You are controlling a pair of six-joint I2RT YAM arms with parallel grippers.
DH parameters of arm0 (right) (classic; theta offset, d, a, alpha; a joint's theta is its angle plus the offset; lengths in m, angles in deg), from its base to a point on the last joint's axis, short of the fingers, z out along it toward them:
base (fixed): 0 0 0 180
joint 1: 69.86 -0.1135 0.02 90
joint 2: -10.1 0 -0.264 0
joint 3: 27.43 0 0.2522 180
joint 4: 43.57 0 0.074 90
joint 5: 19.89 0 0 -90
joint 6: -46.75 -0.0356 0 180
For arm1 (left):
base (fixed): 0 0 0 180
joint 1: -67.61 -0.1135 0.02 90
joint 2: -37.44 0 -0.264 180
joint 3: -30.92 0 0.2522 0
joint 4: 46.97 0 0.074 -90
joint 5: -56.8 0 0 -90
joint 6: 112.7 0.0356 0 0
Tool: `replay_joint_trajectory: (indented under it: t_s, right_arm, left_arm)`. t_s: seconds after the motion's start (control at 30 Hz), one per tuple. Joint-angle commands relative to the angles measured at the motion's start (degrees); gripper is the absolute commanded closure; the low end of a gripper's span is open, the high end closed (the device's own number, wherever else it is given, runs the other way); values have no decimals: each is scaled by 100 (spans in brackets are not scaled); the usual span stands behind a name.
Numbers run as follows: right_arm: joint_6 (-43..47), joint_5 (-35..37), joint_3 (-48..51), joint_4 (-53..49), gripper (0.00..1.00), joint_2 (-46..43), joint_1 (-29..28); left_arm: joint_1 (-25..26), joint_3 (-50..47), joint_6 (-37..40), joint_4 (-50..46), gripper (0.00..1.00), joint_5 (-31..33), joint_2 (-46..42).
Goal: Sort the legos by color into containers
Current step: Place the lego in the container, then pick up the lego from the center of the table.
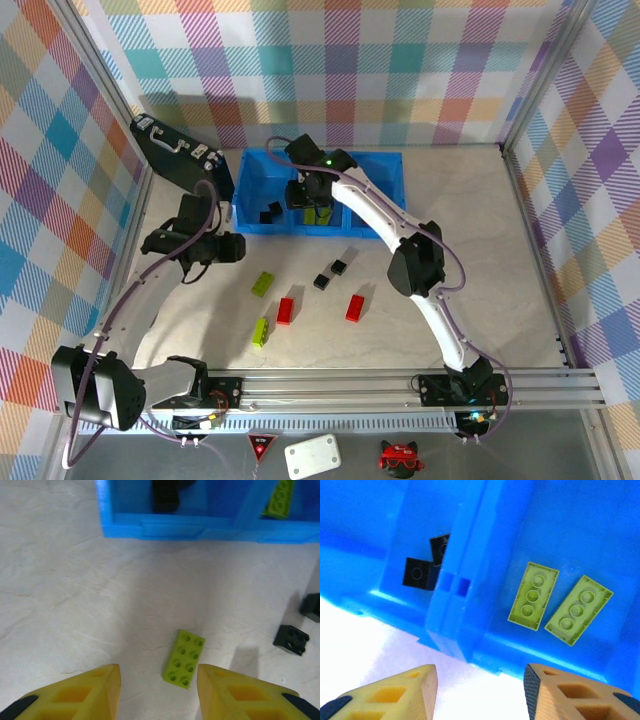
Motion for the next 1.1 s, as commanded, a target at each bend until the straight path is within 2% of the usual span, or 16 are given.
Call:
replay_joint_trajectory:
  t_s: [0.0,0.43,0.57,0.83,0.97,1.07]
  right_arm:
    - [57,121,42,-245,50,-308,-78]
    - [74,238,25,-423,50,-516,-209]
    - [210,491,49,-572,50,-600,-312]
    - [-32,725,971,-259,50,-1170,-606]
    - [-155,972,1028,-369,49,-1195,-793]
    - [-233,1142,1055,-386,49,-1240,-895]
  left_arm:
    - [-308,-43,-139,68,56,-128,44]
    - [-387,-8,-169,-85,56,-21,342]
    - [-381,-41,-167,-113,55,-9,234]
    - [-376,8,-179,-282,55,-222,81]
    - [-275,-77,-197,-263,55,-202,-230]
    - [-245,-38,-203,-264,55,-422,-106]
